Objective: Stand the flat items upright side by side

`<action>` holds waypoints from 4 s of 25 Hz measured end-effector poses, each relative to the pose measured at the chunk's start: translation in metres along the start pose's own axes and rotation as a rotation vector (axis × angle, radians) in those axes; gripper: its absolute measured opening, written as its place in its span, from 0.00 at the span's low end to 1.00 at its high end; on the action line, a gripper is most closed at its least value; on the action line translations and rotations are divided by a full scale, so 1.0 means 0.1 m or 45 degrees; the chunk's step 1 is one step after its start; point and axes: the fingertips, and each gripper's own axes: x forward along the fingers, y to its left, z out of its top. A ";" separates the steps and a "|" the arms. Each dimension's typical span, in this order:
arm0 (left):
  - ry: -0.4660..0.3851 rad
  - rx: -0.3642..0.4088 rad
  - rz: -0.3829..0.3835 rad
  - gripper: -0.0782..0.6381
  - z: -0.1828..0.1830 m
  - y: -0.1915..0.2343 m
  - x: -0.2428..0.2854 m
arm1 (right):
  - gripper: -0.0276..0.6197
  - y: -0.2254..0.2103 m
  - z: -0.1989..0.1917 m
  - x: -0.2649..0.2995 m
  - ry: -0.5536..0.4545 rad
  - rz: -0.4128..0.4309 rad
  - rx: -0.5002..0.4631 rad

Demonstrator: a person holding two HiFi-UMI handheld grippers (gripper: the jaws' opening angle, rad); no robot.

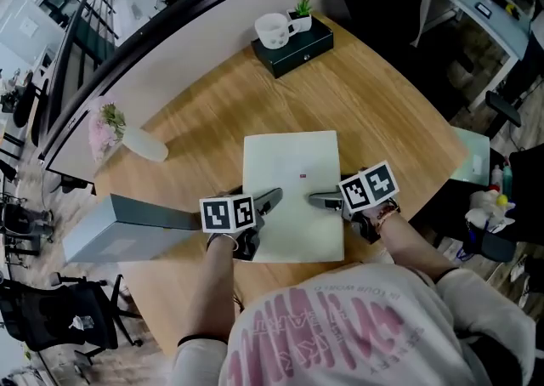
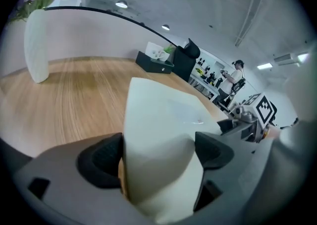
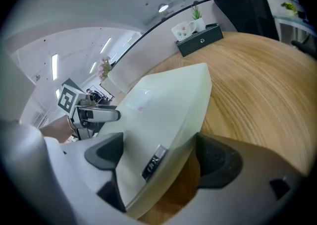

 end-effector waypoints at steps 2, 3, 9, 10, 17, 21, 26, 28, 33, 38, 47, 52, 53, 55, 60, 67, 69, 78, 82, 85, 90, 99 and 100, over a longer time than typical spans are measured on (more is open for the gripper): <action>0.012 -0.014 0.007 0.76 -0.15 -0.08 -0.07 | 0.76 0.04 -0.15 -0.06 0.022 0.004 -0.002; 0.011 -0.019 0.007 0.76 -0.23 -0.13 -0.11 | 0.76 0.07 -0.22 -0.09 0.030 0.007 -0.003; -0.009 -0.072 0.034 0.76 -0.75 -0.32 -0.46 | 0.76 0.34 -0.69 -0.26 0.055 0.039 -0.040; -0.013 -0.088 0.043 0.76 -0.84 -0.34 -0.52 | 0.75 0.39 -0.75 -0.27 0.054 0.052 -0.050; -0.141 -0.133 0.098 0.74 -1.31 -0.42 -0.97 | 0.75 0.74 -1.04 -0.29 0.103 0.125 -0.224; -0.163 -0.045 0.131 0.74 -1.35 -0.43 -1.24 | 0.76 0.96 -0.95 -0.25 0.159 0.143 -0.383; -0.277 0.008 0.188 0.74 -1.39 -0.30 -1.71 | 0.77 1.42 -0.82 -0.20 0.116 0.138 -0.573; -0.325 0.047 0.213 0.74 -1.42 -0.24 -1.93 | 0.77 1.66 -0.83 -0.18 0.081 0.134 -0.623; -0.385 0.160 0.268 0.74 -1.56 -0.03 -2.54 | 0.77 2.30 -0.90 -0.10 -0.002 0.115 -0.717; -0.433 0.179 0.310 0.73 -1.72 0.25 -3.06 | 0.77 2.91 -0.91 0.03 -0.078 0.088 -0.817; -0.590 0.251 0.382 0.66 -1.89 0.46 -3.70 | 0.76 3.61 -0.80 0.09 -0.278 0.014 -0.931; -0.642 0.233 0.447 0.65 -1.96 0.67 -4.01 | 0.75 3.95 -0.85 0.22 -0.313 0.000 -0.999; -0.650 0.238 0.462 0.65 -1.96 0.70 -4.06 | 0.75 3.99 -0.85 0.25 -0.312 -0.004 -1.005; -0.668 0.242 0.494 0.65 -1.93 0.77 -4.15 | 0.75 4.08 -0.82 0.31 -0.307 -0.002 -1.009; -0.694 0.234 0.541 0.66 -1.88 0.91 -4.31 | 0.75 4.28 -0.71 0.42 -0.342 0.021 -1.016; -0.735 0.226 0.585 0.65 -1.59 1.13 -4.36 | 0.75 4.39 -0.33 0.56 -0.376 0.026 -1.063; -0.743 0.221 0.593 0.65 -1.49 1.21 -4.35 | 0.74 4.39 -0.22 0.61 -0.378 0.029 -1.068; -0.755 0.177 0.608 0.64 -1.16 1.55 -4.24 | 0.73 4.37 0.14 0.84 -0.384 0.015 -1.066; -0.729 0.167 0.599 0.64 -1.10 1.67 -4.11 | 0.73 4.30 0.23 0.94 -0.384 -0.001 -1.047; -0.714 0.160 0.590 0.64 -1.08 1.72 -4.05 | 0.73 4.26 0.27 0.98 -0.374 -0.010 -1.037; -0.717 0.145 0.586 0.64 -1.03 1.82 -4.02 | 0.73 4.23 0.27 1.06 -0.345 -0.025 -1.055; -0.705 0.139 0.579 0.64 -1.05 1.88 -3.96 | 0.74 4.21 0.25 1.13 -0.339 -0.025 -1.029; -0.704 0.137 0.579 0.64 -1.06 1.89 -3.97 | 0.74 4.22 0.24 1.13 -0.337 -0.022 -1.028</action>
